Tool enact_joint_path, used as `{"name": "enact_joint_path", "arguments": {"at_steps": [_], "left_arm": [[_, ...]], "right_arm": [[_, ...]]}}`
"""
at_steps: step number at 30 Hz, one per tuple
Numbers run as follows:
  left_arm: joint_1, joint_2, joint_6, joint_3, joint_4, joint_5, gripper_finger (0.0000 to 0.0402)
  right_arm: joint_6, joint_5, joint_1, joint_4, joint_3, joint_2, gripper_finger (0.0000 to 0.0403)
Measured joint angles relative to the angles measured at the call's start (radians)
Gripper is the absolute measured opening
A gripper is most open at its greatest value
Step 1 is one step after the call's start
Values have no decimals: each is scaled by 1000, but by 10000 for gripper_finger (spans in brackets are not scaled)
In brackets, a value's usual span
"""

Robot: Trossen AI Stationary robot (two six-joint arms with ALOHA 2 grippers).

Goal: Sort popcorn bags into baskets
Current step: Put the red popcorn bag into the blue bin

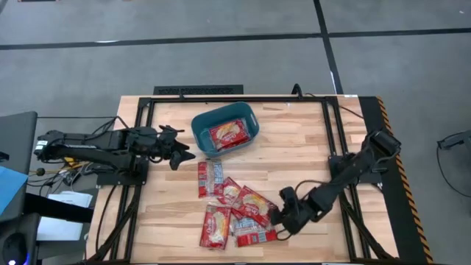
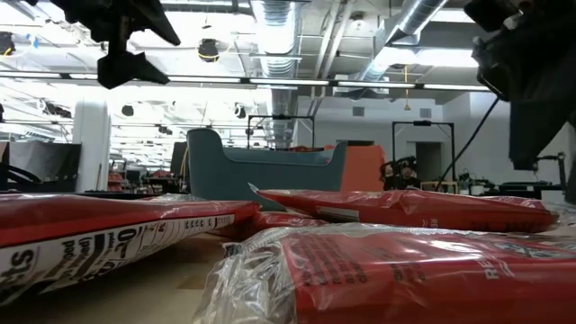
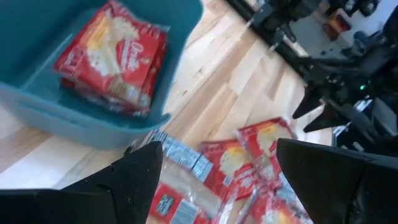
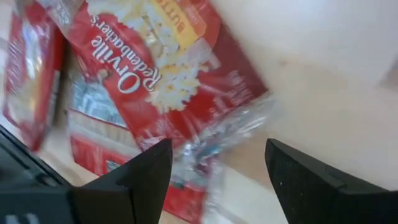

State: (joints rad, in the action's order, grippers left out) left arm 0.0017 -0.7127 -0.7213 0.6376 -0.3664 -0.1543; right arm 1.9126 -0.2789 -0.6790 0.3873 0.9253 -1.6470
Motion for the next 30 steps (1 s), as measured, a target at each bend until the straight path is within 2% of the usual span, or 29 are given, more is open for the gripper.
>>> {"name": "enact_joint_path", "arguments": {"at_steps": [8, 13, 17, 24, 30], "left_arm": [[0, -28, 3, 0, 19, 3, 303], [0, -27, 3, 1, 22, 2, 303], [0, -27, 7, 1, 22, 1, 303], [0, -27, 14, 1, 21, -8, 303], [0, -27, 25, 1, 21, -10, 303]], "right_arm": [[107, -95, -11, -154, 2, -153, 282], [106, -129, 15, -175, 4, -175, 266], [57, -147, 39, -166, 3, -169, 197], [-50, -205, 86, -179, 0, -178, 21], [-149, -174, 127, -221, -1, -151, 8]]}}
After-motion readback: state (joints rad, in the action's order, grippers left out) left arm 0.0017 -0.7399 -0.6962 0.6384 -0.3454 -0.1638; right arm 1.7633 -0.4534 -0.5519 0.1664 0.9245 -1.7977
